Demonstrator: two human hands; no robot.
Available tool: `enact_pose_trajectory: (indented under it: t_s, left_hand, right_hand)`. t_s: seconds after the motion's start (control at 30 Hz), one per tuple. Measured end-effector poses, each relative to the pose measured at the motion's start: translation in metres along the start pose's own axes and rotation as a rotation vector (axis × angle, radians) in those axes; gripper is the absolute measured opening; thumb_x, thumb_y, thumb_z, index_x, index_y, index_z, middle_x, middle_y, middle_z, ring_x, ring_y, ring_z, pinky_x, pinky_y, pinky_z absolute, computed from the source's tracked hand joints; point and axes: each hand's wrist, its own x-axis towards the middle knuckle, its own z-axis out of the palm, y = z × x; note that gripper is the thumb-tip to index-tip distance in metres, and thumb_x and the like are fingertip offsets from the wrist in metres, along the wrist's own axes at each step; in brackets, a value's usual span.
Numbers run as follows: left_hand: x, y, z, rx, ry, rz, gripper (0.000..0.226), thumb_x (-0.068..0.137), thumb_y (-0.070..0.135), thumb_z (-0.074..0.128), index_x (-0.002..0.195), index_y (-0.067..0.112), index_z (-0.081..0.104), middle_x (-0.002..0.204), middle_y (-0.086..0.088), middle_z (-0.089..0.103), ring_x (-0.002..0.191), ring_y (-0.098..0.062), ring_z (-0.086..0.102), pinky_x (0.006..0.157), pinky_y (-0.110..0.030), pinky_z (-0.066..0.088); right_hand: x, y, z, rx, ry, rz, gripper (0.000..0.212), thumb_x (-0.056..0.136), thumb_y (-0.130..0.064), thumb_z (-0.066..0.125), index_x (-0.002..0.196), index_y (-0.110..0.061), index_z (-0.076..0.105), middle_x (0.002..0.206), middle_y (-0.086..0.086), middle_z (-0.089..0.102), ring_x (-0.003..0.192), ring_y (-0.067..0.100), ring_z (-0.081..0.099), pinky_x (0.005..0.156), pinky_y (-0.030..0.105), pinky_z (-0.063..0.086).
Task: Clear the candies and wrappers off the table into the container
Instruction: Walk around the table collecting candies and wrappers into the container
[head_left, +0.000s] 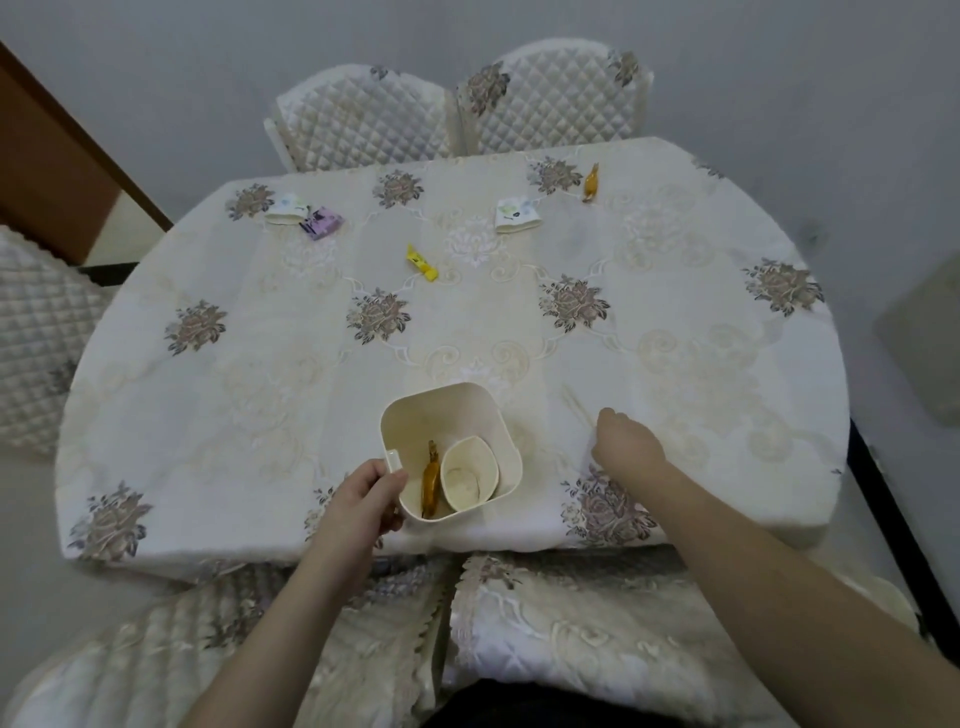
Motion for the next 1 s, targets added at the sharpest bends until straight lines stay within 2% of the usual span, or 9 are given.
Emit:
enact_pose_trajectory:
  t_s: [0.07, 0.17, 0.3, 0.4, 0.5, 0.67, 0.73, 0.87, 1.0]
  left_hand:
    - [-0.002, 0.0, -0.001, -0.009, 0.011, 0.002, 0.047, 0.078, 0.042, 0.059, 0.093, -0.003, 0.059, 0.071, -0.009, 0.056, 0.066, -0.023, 0.045, 0.061, -0.039, 0.037]
    - [-0.004, 0.002, 0.001, -0.009, 0.011, 0.005, 0.042, 0.073, 0.046, 0.061, 0.083, 0.005, 0.06, 0.067, -0.005, 0.054, 0.064, -0.021, 0.045, 0.059, -0.038, 0.037]
    - [-0.004, 0.005, 0.002, 0.022, 0.036, -0.007, 0.042, 0.072, 0.051, 0.06, 0.082, 0.01, 0.06, 0.063, 0.0, 0.054, 0.06, -0.016, 0.047, 0.06, -0.038, 0.036]
    - [-0.005, 0.006, 0.002, 0.04, 0.031, 0.015, 0.026, 0.073, 0.05, 0.061, 0.071, 0.024, 0.062, 0.059, 0.007, 0.055, 0.055, -0.011, 0.047, 0.058, -0.036, 0.038]
    - [-0.008, 0.008, 0.003, 0.033, 0.031, 0.024, 0.022, 0.073, 0.048, 0.062, 0.064, 0.028, 0.059, 0.056, 0.009, 0.053, 0.053, -0.011, 0.046, 0.056, -0.035, 0.038]
    - [-0.017, 0.007, 0.006, 0.05, 0.042, 0.046, 0.031, 0.072, 0.047, 0.062, 0.072, 0.017, 0.057, 0.056, 0.007, 0.05, 0.054, -0.014, 0.044, 0.056, -0.031, 0.037]
    - [-0.021, 0.007, 0.007, 0.05, 0.039, 0.063, 0.027, 0.077, 0.042, 0.062, 0.072, 0.016, 0.057, 0.054, 0.008, 0.05, 0.052, -0.012, 0.045, 0.05, -0.024, 0.038]
    - [-0.031, 0.001, 0.008, -0.022, 0.031, 0.076, 0.022, 0.094, 0.019, 0.059, 0.073, 0.015, 0.055, 0.054, 0.01, 0.051, 0.05, -0.009, 0.046, 0.048, -0.021, 0.038]
    - [-0.042, 0.001, 0.005, -0.075, 0.009, 0.064, 0.023, 0.099, 0.01, 0.051, 0.076, 0.013, 0.053, 0.053, 0.012, 0.052, 0.049, -0.005, 0.048, 0.048, -0.021, 0.04]
  right_hand:
    - [-0.006, -0.002, -0.012, 0.183, -0.016, -0.022, 0.024, 0.086, -0.004, 0.049, 0.11, -0.004, 0.049, 0.103, 0.015, 0.058, 0.083, 0.03, 0.061, 0.063, 0.033, 0.042]
    - [-0.024, -0.01, -0.038, 0.397, -0.066, -0.153, 0.018, 0.093, -0.012, 0.047, 0.111, -0.016, 0.049, 0.091, 0.002, 0.06, 0.068, 0.014, 0.066, 0.058, 0.034, 0.052]
    - [-0.055, -0.026, -0.082, 0.519, -0.043, -0.354, 0.013, 0.096, -0.017, 0.051, 0.103, -0.027, 0.056, 0.087, -0.007, 0.058, 0.062, 0.004, 0.062, 0.056, 0.019, 0.047]
    - [-0.079, -0.034, -0.111, 0.523, -0.026, -0.47, 0.016, 0.095, -0.015, 0.056, 0.095, -0.03, 0.061, 0.081, -0.011, 0.056, 0.061, -0.002, 0.059, 0.055, 0.011, 0.046]
    - [-0.094, -0.044, -0.126, 0.386, -0.019, -0.547, 0.014, 0.094, -0.017, 0.057, 0.099, -0.026, 0.066, 0.085, -0.013, 0.053, 0.066, 0.0, 0.059, 0.061, 0.009, 0.043]
    - [-0.107, -0.08, -0.114, 0.106, -0.042, -0.642, 0.02, 0.094, -0.017, 0.054, 0.109, -0.02, 0.067, 0.106, 0.001, 0.056, 0.09, 0.02, 0.06, 0.081, 0.031, 0.045]
    - [-0.113, -0.095, -0.106, 0.024, -0.044, -0.676, 0.023, 0.094, -0.019, 0.053, 0.114, -0.021, 0.064, 0.11, 0.0, 0.057, 0.095, 0.021, 0.061, 0.083, 0.033, 0.045]
    - [-0.125, -0.114, -0.097, 0.105, -0.099, -0.759, 0.024, 0.093, -0.023, 0.057, 0.116, -0.021, 0.062, 0.109, -0.001, 0.059, 0.094, 0.016, 0.061, 0.085, 0.032, 0.047]
    - [-0.134, -0.111, -0.1, 0.184, 0.015, -0.75, 0.023, 0.095, -0.031, 0.054, 0.115, -0.022, 0.062, 0.112, -0.003, 0.059, 0.099, 0.011, 0.059, 0.088, 0.031, 0.047]
